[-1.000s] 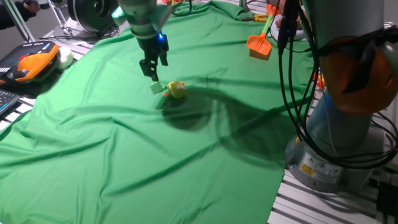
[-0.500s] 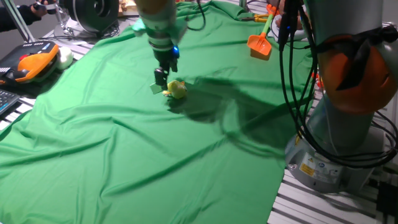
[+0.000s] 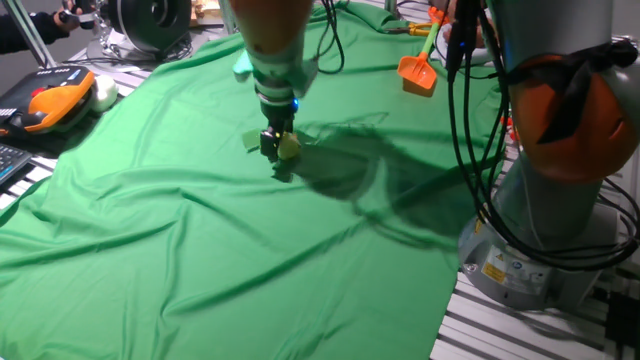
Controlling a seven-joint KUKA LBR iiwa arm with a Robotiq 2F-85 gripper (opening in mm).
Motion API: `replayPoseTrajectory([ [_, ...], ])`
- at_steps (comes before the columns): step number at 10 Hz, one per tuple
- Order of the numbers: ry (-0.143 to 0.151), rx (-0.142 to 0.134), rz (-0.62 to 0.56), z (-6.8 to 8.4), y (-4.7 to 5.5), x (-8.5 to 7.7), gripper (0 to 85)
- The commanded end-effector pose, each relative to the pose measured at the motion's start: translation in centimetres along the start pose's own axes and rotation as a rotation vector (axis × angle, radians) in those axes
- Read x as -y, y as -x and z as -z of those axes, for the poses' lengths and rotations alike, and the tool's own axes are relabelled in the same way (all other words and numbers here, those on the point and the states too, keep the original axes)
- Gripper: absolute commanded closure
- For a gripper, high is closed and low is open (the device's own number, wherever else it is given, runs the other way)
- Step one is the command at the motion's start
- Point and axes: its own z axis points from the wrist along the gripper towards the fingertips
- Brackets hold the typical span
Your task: Grasp the moving object
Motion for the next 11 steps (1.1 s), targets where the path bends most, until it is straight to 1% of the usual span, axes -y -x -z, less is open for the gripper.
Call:
replayPoseTrajectory([
  [1, -0.007, 0.006, 0.014, -0.6, -0.1, 0.0, 17.0],
  [2, -0.016, 0.002, 0.038, -0.4, 0.1, -0.2, 17.0],
  [3, -0.022, -0.021, 0.063, 0.2, 0.4, -0.4, 51.0],
  [4, -0.023, -0.061, 0.083, 1.3, 0.9, -0.9, 68.0],
  [5, -0.022, -0.101, 0.087, 3.0, 1.4, -1.5, 68.0],
  [6, -0.033, -0.111, 0.082, 4.3, 1.5, -1.9, 68.0],
  [7, -0.041, -0.115, 0.076, 5.3, 1.6, -2.2, 68.0],
  [8, -0.039, -0.117, 0.071, 6.1, 1.7, -2.6, 68.0],
  [9, -0.029, -0.123, 0.066, 7.0, 1.8, -2.9, 68.0],
  [10, -0.028, -0.131, 0.058, 7.9, 1.8, -3.3, 85.0],
  [11, -0.032, -0.131, 0.046, 8.7, 1.9, -3.5, 85.0],
])
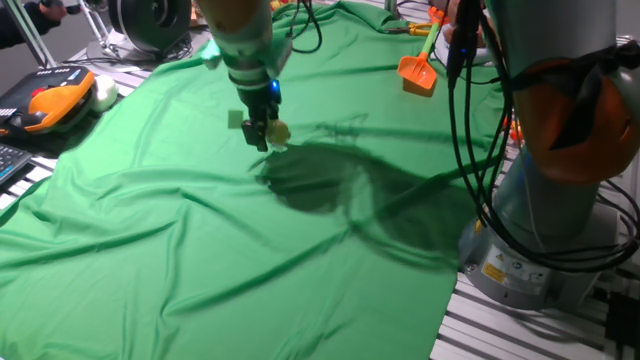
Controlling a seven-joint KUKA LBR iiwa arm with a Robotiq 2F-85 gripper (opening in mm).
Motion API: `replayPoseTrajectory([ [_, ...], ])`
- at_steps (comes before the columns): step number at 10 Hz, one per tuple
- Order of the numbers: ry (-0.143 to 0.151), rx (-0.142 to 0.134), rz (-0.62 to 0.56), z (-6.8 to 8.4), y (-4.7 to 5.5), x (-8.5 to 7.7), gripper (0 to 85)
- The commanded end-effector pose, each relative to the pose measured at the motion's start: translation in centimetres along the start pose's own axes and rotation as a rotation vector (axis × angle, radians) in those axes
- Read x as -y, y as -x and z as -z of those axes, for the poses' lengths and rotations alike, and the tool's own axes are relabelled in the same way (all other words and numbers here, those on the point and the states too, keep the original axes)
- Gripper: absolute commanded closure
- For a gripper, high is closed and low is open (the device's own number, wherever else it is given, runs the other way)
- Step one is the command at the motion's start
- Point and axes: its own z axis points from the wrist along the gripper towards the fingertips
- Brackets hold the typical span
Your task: Grasp the moving object
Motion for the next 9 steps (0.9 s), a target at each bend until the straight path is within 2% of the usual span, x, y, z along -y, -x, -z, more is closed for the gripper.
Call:
replayPoseTrajectory([
  [1, 0.002, -0.002, -0.002, 1.1, 0.1, 0.1, 85.0],
  [2, 0.023, -0.017, -0.009, 2.4, 0.7, 0.5, 85.0],
  [4, 0.040, -0.030, -0.019, 3.6, 1.4, 1.0, 85.0],
  [6, 0.057, -0.012, -0.043, 3.9, 1.2, 1.1, 85.0],
  [8, 0.055, -0.010, -0.065, 4.2, 1.0, 0.9, 85.0],
  [9, 0.057, -0.008, -0.071, 4.4, 1.0, 0.8, 68.0],
])
